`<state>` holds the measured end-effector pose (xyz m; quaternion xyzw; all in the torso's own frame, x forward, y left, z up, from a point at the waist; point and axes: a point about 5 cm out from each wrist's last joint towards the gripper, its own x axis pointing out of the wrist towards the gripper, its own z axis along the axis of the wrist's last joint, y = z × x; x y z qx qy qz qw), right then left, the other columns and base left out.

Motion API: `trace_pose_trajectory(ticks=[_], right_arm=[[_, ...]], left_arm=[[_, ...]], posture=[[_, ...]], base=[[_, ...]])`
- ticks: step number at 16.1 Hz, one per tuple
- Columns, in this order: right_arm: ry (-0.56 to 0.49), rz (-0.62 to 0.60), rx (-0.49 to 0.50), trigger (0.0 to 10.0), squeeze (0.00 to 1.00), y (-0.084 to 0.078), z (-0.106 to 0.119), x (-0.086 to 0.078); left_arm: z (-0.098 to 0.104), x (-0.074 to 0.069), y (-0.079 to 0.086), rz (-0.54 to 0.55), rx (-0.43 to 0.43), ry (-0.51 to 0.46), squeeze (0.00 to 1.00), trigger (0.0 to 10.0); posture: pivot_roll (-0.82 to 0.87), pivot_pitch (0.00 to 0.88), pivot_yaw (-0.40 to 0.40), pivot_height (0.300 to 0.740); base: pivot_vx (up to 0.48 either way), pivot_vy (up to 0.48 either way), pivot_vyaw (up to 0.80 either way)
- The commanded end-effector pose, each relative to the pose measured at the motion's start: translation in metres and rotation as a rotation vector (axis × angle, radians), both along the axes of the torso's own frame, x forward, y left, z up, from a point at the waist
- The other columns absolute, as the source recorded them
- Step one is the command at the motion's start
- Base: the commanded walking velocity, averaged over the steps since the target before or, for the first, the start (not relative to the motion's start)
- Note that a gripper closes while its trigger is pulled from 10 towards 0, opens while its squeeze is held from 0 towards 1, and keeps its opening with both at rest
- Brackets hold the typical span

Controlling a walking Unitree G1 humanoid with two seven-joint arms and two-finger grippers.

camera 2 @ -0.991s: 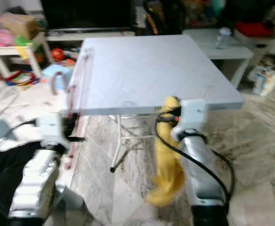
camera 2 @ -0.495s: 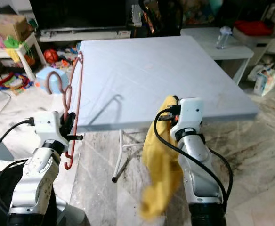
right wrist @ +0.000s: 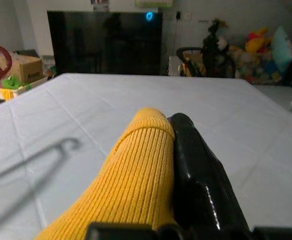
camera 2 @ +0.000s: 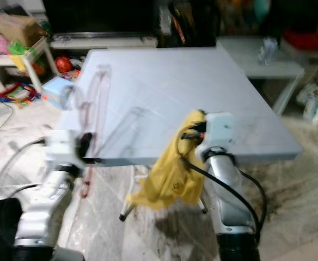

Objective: Hang hanger

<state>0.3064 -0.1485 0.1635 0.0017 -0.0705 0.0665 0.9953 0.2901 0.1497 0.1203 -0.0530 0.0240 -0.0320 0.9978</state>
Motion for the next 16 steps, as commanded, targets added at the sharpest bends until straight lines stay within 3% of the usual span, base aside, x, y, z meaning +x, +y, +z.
trace_pose_trajectory(ticks=[1,3,9,13,16], right_arm=[[-0.048,-0.033,-0.008,10.0,0.00,-0.008,0.011,0.001],[-0.045,-0.028,-0.011,10.0,0.00,-0.008,0.010,0.001],[-0.020,0.026,0.052,10.0,0.00,0.001,0.011,0.001],[-0.034,0.034,0.022,10.0,0.00,0.001,0.013,0.001],[-0.028,0.021,0.040,10.0,0.00,0.001,0.012,0.001]], left_arm=[[0.004,0.001,-0.009,-0.020,-0.006,-0.010,0.00,10.0],[0.005,0.000,-0.003,0.033,-0.007,-0.031,0.00,10.0],[0.004,-0.001,0.000,0.049,0.009,-0.027,0.00,10.0],[0.005,0.001,0.000,0.053,-0.007,-0.019,0.00,10.0],[0.005,0.002,0.000,0.050,-0.007,-0.020,0.00,10.0]], posture=[[0.00,0.026,0.005,0.740],[0.00,0.026,0.005,0.740],[0.00,0.027,0.008,0.740],[-0.01,0.027,0.008,0.740],[-0.01,0.026,0.009,0.740]], base=[[0.345,-0.330,0.00],[0.148,0.000,0.00],[0.000,0.000,0.00],[0.000,0.000,0.00],[0.000,0.000,0.68]])
